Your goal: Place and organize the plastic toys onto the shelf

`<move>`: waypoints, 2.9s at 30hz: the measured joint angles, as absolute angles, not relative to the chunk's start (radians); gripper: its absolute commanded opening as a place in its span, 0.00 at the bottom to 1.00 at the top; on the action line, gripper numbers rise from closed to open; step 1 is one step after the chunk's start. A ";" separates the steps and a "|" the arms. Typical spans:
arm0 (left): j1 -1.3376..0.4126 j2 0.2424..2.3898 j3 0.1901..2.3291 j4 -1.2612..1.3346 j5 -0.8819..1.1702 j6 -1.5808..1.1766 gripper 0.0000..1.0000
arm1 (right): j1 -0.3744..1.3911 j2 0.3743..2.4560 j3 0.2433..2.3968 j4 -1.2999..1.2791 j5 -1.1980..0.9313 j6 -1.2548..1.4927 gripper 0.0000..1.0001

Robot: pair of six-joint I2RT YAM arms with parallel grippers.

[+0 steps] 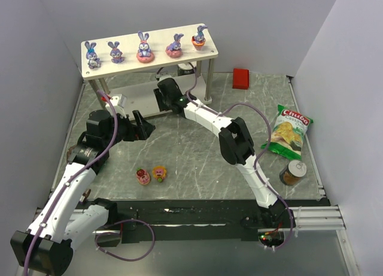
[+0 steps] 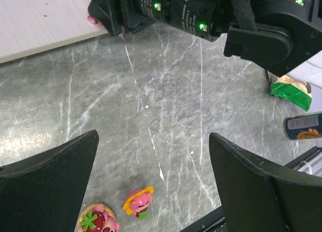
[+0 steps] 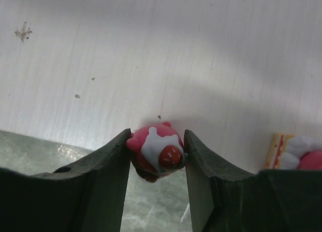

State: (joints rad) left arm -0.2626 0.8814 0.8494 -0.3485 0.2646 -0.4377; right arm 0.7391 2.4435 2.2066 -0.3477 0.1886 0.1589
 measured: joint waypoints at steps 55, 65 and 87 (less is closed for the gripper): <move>-0.263 0.840 0.845 -0.348 0.270 -0.448 0.96 | 0.742 2.291 1.961 -0.337 0.176 0.204 0.98; -0.263 0.803 0.836 -0.465 0.217 -0.527 0.96 | 0.809 2.127 1.717 -0.304 0.221 0.233 0.97; -0.263 0.892 0.639 -0.729 0.089 -0.898 0.89 | 0.822 1.866 1.509 -0.524 0.267 0.450 0.92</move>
